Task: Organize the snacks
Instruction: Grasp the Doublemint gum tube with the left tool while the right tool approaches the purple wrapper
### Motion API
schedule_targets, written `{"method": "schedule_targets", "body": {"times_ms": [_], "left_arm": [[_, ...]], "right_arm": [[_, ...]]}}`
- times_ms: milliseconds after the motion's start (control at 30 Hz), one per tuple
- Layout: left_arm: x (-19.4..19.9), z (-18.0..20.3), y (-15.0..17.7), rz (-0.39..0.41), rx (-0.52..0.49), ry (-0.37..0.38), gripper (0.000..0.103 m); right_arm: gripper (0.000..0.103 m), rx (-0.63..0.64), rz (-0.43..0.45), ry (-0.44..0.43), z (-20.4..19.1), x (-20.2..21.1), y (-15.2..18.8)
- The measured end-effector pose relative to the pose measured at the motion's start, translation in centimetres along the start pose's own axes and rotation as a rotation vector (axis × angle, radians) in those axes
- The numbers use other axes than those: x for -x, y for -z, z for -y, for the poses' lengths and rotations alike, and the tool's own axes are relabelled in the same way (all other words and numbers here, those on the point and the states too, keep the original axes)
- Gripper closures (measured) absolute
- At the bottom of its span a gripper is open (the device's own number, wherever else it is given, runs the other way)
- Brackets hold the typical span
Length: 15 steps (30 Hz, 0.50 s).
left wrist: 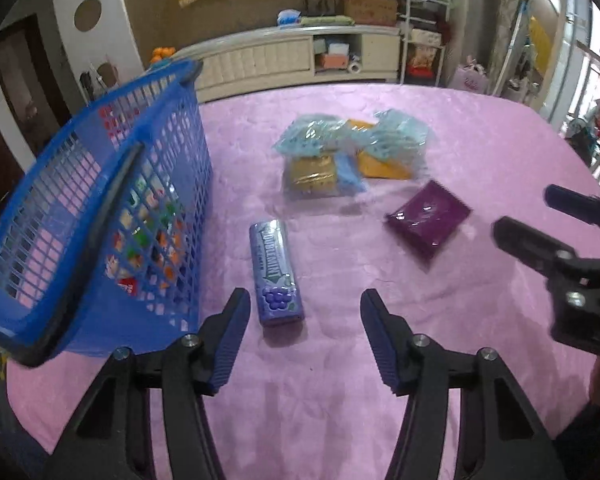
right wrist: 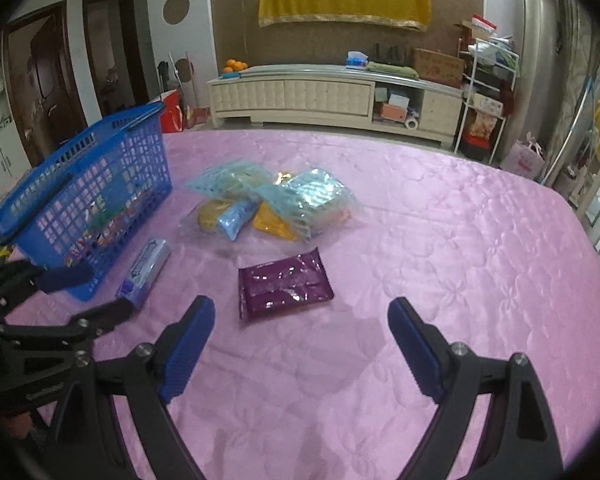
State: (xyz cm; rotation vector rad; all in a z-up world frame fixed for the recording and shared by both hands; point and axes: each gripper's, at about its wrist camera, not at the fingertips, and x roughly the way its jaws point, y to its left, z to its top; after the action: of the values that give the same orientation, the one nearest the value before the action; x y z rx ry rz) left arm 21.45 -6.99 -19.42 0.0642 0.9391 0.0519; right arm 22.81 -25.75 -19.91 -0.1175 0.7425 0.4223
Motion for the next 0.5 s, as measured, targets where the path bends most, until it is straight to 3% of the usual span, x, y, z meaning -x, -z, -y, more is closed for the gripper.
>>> {"method": "schedule_targets", "body": {"times_ms": [200,500], "left_arm": [[-2.6,-0.1,-0.4,-0.04,-0.021,-0.04,0.048],[-5.0,-1.3,-0.7,-0.101,0.045,-0.003,0.055]], "right_arm": [[0.012,0.016,-0.038,0.043,0.3,-1.6,0.2],[0.012,-0.023,-0.068,0.026,0.8,-2.2,0.2]]}}
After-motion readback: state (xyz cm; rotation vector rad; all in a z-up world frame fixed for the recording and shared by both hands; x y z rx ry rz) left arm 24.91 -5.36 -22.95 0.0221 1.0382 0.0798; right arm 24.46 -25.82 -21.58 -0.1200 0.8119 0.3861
